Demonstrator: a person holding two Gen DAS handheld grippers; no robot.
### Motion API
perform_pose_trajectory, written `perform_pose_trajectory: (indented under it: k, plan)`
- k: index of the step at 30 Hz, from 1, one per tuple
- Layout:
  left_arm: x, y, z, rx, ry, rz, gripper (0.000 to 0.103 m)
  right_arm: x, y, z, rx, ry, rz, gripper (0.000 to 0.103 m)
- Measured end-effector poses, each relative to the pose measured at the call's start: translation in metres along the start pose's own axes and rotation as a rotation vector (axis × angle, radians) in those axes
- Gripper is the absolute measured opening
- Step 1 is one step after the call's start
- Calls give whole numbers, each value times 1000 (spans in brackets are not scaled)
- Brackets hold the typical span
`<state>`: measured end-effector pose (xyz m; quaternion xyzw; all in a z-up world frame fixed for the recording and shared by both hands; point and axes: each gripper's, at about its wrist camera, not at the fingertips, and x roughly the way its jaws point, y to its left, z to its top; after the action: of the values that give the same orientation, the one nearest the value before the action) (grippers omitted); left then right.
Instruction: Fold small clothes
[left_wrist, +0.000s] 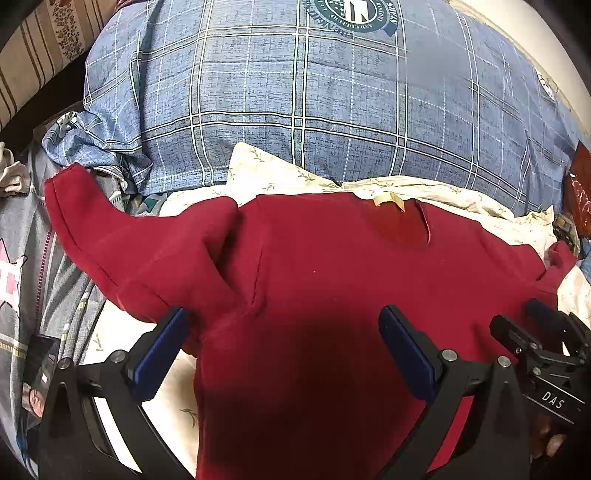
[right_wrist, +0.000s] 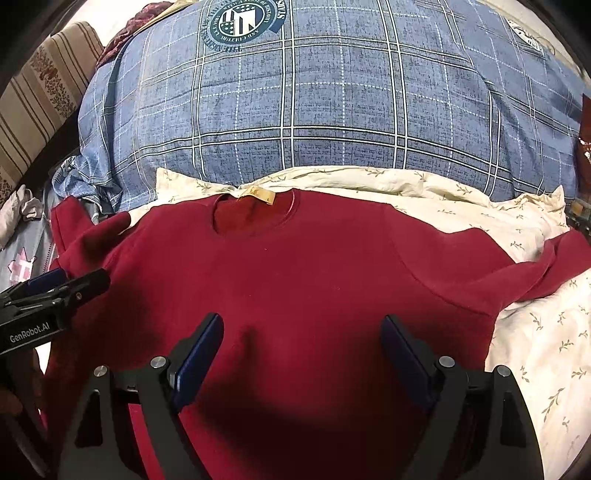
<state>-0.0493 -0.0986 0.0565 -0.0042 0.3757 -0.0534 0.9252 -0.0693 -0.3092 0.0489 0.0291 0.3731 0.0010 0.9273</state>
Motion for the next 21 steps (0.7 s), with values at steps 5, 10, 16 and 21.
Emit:
perform_pose_trajectory:
  k: [5,10,16,21]
  plan:
    - [-1,-1,0,8,-8,6,102,1,0,0,4,5,-1,88]
    - [-3,0,0,12,-12,7,102,1,3,0,2,7,-1,89]
    - [-6,-1,1,8,-26,-10,102,2,4,0,4,9,-9,89]
    - [-6,-1,1,9,-25,-9,102,3,1,0,14,15,-26,89]
